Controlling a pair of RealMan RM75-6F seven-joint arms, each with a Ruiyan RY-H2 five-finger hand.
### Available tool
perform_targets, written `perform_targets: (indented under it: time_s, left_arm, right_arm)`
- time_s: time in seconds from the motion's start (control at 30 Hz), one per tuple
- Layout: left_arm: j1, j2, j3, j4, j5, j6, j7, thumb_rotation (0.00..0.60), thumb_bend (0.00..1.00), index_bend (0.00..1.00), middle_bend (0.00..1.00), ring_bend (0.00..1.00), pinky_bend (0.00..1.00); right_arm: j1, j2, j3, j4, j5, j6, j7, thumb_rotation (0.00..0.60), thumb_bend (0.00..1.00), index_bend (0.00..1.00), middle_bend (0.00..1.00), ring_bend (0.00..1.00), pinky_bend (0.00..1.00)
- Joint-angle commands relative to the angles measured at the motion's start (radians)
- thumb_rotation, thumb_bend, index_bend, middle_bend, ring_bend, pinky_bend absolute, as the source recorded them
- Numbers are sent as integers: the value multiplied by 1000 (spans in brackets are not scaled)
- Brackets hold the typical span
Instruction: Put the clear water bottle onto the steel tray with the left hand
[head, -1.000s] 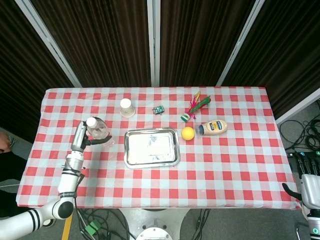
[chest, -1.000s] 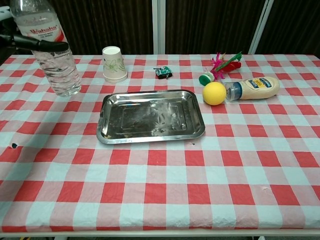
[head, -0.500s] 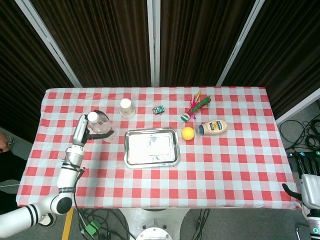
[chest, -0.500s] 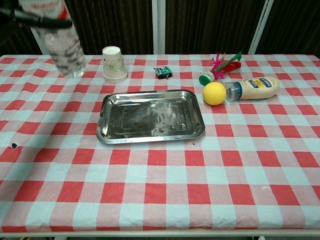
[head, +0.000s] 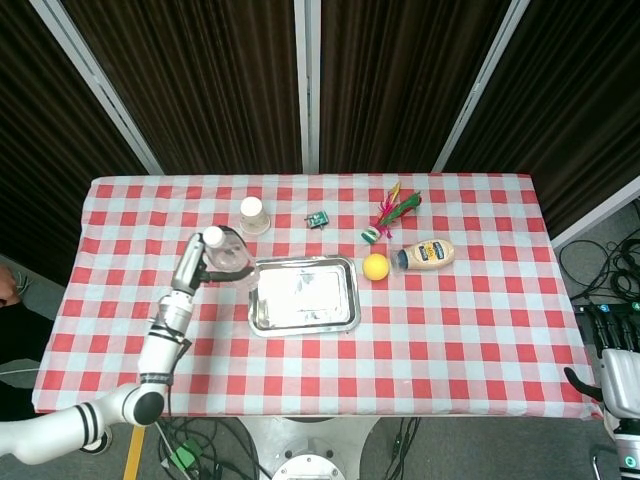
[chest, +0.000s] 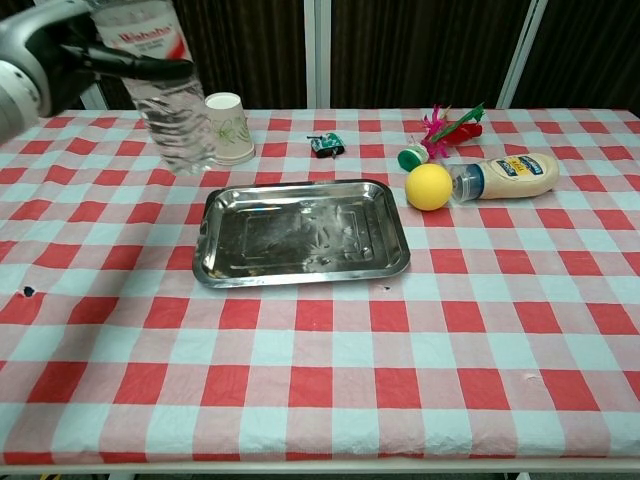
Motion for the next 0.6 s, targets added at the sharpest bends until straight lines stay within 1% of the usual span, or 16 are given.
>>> perform_targets:
  time_s: [0.03, 0.13, 0.17, 0.23, 0.27, 0.4, 0.43, 0.5, 0.53, 0.6]
  left_arm:
    - [-13, 13, -10, 11, -8, 11, 45, 600, 148, 549, 614, 483, 539]
    - [6, 126, -68, 59, -39, 6, 42, 600, 148, 550, 614, 483, 539]
    - [10, 147, -82, 63, -54, 1, 34, 600, 148, 550, 614, 483, 539]
    - [21, 168, -85, 45, -58, 3, 24, 600, 148, 550, 614, 482, 538]
    - [20, 164, -78, 34, -52, 3, 24, 600, 148, 550, 614, 482, 538]
    - [0, 90, -10, -22, -4, 3, 36, 600, 148, 550, 614, 483, 538]
    - [-1, 82, -3, -24, 6, 13, 44, 600, 148, 550, 614, 483, 538]
    - [3, 92, -14, -10, 7, 36, 56, 600, 148, 550, 614, 483, 538]
    - [3, 108, -34, 10, -12, 39, 59, 600, 148, 550, 615, 483, 538]
    - [-4, 111, -78, 2, -78, 24, 39, 600, 148, 551, 614, 483, 537]
  right_arm:
    - [0, 1, 0, 0, 0, -1, 2, 600, 136, 7, 74, 0, 0]
    - [-1, 3, -2, 0, -6, 3, 13, 600, 137, 7, 74, 0, 0]
    - [-1, 3, -1, 1, -5, 2, 14, 600, 137, 7, 74, 0, 0]
    - [2, 2, -2, 1, -3, -6, 12, 600, 136, 7, 74, 0, 0]
    - [4, 1, -3, 1, -1, -11, 10, 600, 136, 7, 74, 0, 0]
    - [5, 0, -2, -1, 2, -13, -1, 600, 137, 7, 74, 0, 0]
    - [3, 0, -2, -1, 2, -10, -1, 600, 137, 7, 74, 0, 0]
    - [-1, 3, -2, -2, 3, -4, 6, 600, 137, 7, 74, 0, 0]
    - [-2, 5, -1, -1, 1, 0, 10, 600, 137, 7, 74, 0, 0]
    - [-1, 3, 0, 2, 2, -1, 10, 600, 136, 7, 75, 0, 0]
